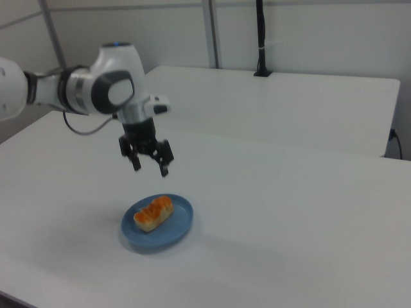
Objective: Put the bread on a plate
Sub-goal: 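Open the gripper and lift it away from the plate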
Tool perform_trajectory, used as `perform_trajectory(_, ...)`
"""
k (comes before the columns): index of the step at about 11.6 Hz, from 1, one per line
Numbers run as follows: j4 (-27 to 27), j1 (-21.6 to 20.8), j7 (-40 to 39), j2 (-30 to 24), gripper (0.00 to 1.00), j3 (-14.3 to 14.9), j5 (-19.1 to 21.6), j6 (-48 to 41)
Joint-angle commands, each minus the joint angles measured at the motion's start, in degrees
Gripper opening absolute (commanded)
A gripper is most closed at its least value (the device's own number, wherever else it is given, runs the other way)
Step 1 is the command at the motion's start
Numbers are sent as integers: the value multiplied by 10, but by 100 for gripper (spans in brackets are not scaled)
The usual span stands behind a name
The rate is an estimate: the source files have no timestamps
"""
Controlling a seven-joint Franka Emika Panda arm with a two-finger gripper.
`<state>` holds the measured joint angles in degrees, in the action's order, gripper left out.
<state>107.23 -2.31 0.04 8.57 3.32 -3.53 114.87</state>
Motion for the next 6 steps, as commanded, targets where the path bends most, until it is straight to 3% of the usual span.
perform_trajectory(1, -131, 42, 27, -9, 100, -50, 23, -127)
perform_trajectory(3, -179, 53, 25, -10, 100, -53, 34, -165)
perform_trajectory(6, -183, 58, 26, -22, 100, -60, 34, -173)
